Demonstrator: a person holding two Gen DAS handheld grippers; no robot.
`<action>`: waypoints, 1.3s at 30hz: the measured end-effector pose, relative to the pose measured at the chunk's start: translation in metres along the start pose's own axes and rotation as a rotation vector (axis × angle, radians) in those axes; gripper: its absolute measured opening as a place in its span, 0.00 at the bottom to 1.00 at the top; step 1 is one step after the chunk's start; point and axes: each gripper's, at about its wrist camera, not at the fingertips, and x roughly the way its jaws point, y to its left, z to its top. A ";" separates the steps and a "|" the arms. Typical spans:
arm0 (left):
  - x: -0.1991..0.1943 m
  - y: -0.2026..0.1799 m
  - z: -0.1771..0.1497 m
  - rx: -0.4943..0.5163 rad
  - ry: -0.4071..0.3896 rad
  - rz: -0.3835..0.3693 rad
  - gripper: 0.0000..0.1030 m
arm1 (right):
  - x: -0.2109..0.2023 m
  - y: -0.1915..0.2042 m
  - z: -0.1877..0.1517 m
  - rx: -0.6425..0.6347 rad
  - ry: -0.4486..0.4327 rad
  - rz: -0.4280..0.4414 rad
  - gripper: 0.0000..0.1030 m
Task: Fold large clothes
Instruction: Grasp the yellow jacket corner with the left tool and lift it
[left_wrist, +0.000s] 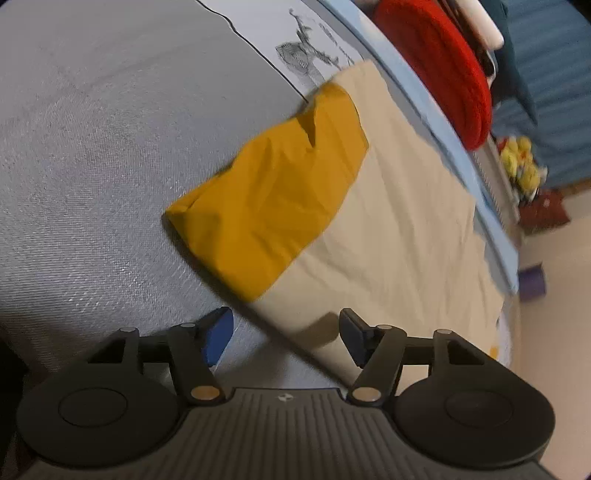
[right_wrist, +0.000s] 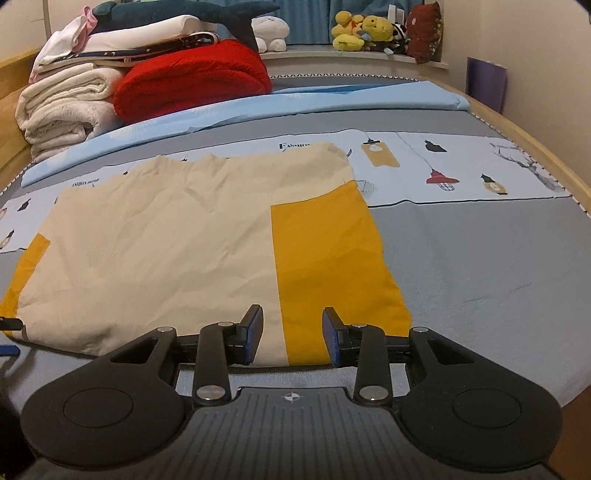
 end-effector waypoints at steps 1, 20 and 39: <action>0.001 0.002 0.001 -0.017 -0.010 -0.011 0.71 | 0.000 -0.001 0.000 0.004 0.001 0.002 0.36; 0.024 0.006 0.016 -0.208 -0.208 -0.091 0.71 | 0.002 0.004 -0.002 -0.011 -0.017 0.026 0.36; -0.064 -0.056 0.033 0.163 -0.233 -0.081 0.10 | -0.001 0.089 0.003 -0.092 -0.106 0.197 0.36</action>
